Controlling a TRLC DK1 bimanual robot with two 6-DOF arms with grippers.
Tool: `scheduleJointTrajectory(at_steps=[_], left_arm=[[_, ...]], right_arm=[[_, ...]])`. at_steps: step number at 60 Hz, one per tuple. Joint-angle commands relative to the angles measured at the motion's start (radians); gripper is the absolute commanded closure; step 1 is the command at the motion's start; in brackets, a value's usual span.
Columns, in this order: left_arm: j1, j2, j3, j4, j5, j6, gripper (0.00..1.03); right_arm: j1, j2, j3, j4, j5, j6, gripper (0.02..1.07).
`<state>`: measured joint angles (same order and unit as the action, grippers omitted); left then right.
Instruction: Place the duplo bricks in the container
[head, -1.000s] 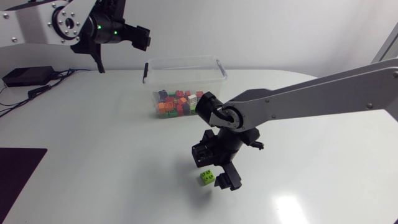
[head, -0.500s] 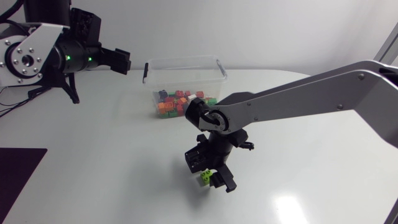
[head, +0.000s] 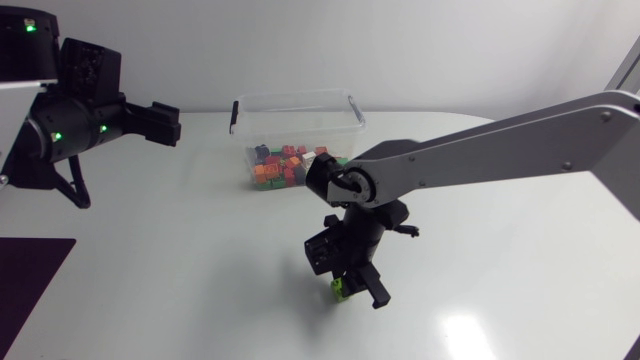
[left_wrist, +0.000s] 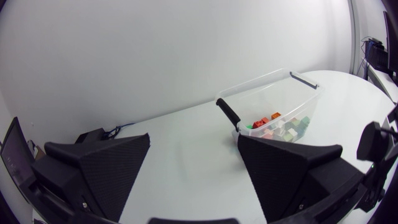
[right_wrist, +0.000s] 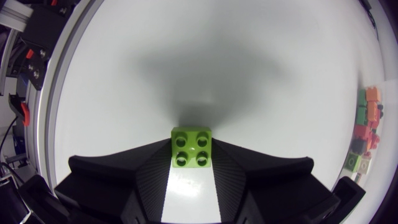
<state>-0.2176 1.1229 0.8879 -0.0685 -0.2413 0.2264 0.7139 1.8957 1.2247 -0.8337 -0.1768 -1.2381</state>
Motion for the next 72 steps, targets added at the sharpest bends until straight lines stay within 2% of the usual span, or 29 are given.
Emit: scheduleJointTrajectory(at_steps=[1,16,26,32,48,52,65,72], left_arm=[[0.011,-0.074,-0.075,0.007,-0.004,-0.029,0.05],[0.024,-0.232,-0.236,0.01,-0.004,-0.024,0.05],[0.014,-0.334,-0.331,0.012,-0.003,-0.025,0.05],[0.012,-0.397,-0.374,0.007,-0.003,-0.025,0.06],[0.009,-0.535,-0.461,-0.007,0.007,-0.029,0.06],[0.011,-0.569,-0.48,-0.01,0.007,-0.03,0.06],[0.02,-0.721,-0.58,-0.04,0.007,-0.058,0.07],[0.02,-0.77,-0.609,-0.068,0.017,-0.081,0.07]], right_arm=[[-0.054,-0.081,0.073,-0.045,-0.035,0.005,0.87],[-0.214,-0.168,0.203,-0.077,-0.194,0.1,0.87],[-0.303,-0.185,0.239,0.039,-0.282,0.236,0.87],[-0.329,-0.195,0.245,0.154,-0.316,0.345,0.87],[-0.343,-0.172,0.274,0.489,-0.32,0.651,0.86],[-0.341,-0.158,0.28,0.579,-0.294,0.726,0.86],[-0.326,-0.07,0.329,0.768,-0.199,0.861,0.86],[-0.318,-0.015,0.358,0.831,-0.162,0.905,0.86]])
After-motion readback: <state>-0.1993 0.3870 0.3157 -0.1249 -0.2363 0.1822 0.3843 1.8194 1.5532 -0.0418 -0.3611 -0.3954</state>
